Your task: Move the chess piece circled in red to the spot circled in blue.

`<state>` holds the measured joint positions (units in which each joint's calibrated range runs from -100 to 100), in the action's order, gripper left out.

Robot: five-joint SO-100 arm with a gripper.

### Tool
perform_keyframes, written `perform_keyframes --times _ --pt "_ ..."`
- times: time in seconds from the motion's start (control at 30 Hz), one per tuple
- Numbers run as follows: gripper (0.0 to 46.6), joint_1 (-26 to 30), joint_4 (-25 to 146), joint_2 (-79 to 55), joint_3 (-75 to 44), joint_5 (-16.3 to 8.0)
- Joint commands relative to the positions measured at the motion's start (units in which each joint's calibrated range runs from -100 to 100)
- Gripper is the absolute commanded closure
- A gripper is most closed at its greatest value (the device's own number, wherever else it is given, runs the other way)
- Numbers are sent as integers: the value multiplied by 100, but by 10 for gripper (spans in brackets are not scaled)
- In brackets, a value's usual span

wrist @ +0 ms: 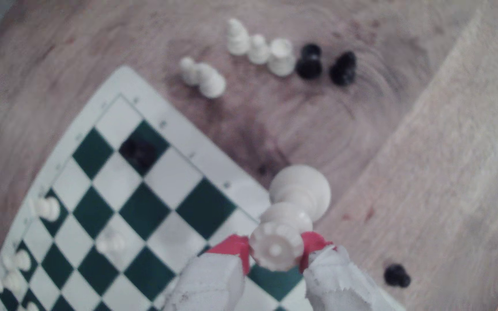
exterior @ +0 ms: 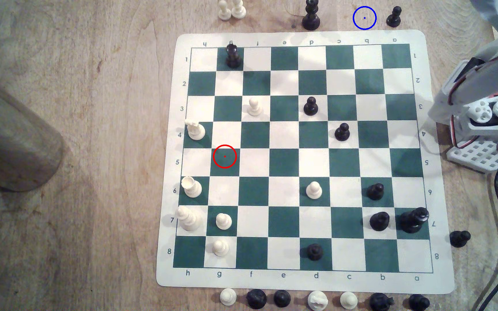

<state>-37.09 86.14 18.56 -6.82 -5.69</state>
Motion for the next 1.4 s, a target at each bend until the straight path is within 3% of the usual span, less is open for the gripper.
perform_keyframes --times 0.0,0.07,0.27,0.43,0.67,0.83,1.37 --pt "464 -385 142 3 -170 132" --pt "464 -581 43 37 175 200" --pt "464 -1206 -1423 640 2704 396" --pt "463 -1347 -2078 606 3584 425" --pt "463 -1238 -2201 708 3837 386" --pt "463 -1027 -2176 793 3955 230" --pt "463 -1097 -2496 640 4273 -59"
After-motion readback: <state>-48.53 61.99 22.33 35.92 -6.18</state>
